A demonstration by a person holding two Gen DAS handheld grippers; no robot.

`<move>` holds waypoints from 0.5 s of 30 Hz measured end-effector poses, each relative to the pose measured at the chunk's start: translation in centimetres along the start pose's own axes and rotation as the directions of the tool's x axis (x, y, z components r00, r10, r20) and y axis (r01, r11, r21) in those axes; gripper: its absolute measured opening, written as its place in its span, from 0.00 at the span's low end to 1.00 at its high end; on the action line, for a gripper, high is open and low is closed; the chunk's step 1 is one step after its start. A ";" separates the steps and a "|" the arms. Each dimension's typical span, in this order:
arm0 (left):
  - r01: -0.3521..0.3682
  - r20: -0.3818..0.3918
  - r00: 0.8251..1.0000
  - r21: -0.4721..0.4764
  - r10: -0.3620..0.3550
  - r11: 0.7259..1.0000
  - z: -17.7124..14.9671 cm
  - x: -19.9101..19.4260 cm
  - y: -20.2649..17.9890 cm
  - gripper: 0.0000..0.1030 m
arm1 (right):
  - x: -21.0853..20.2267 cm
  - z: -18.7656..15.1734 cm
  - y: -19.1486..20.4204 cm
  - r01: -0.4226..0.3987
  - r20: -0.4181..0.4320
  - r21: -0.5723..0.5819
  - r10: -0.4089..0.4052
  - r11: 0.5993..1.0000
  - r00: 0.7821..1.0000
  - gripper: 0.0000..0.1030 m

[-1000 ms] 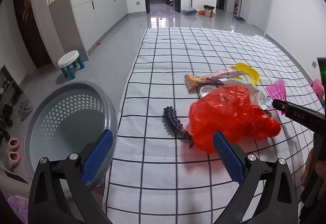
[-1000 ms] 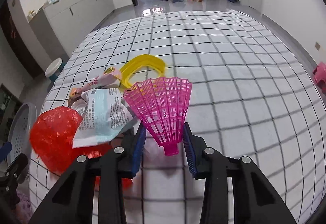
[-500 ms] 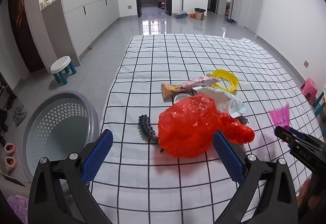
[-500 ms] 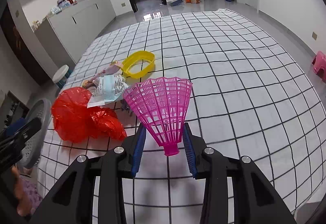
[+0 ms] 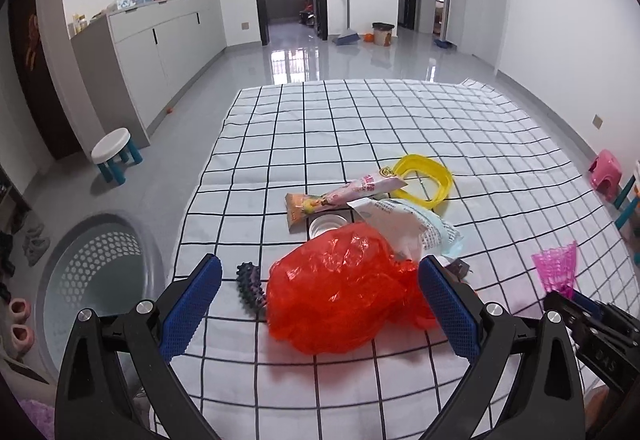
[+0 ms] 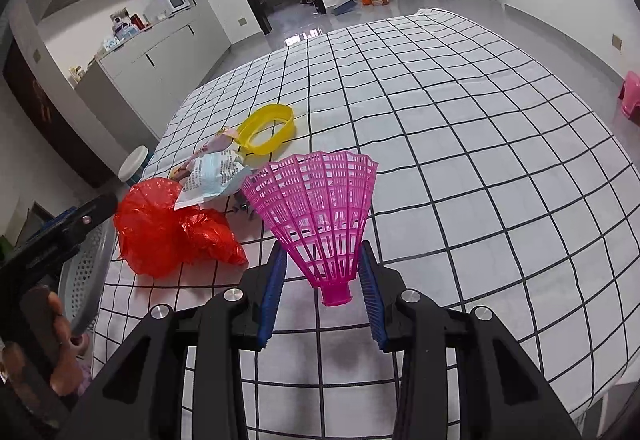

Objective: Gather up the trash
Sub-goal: 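Grasp the red plastic bag with the left tool while the right tool holds the shuttlecock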

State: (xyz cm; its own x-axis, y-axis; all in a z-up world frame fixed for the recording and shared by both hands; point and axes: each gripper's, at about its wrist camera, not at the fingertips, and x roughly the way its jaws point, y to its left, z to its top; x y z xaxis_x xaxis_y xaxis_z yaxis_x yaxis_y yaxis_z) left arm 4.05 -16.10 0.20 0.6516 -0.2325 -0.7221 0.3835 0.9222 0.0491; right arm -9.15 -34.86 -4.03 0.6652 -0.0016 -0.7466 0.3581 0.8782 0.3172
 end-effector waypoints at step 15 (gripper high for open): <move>0.047 -0.113 0.992 -0.005 -0.047 0.999 -2.1 4.2 -0.4 0.54 | 0.4 -0.4 -0.2 -0.018 -0.015 0.006 0.018 1.000 1.000 0.35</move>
State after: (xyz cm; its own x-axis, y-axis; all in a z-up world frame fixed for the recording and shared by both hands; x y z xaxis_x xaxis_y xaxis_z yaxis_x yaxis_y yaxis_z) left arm 5.29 -16.85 -4.30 0.5545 -0.2394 -0.7970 0.4107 0.9117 0.0119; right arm -9.22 -34.89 -4.58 0.6617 0.0211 -0.7495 0.3503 0.8751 0.3339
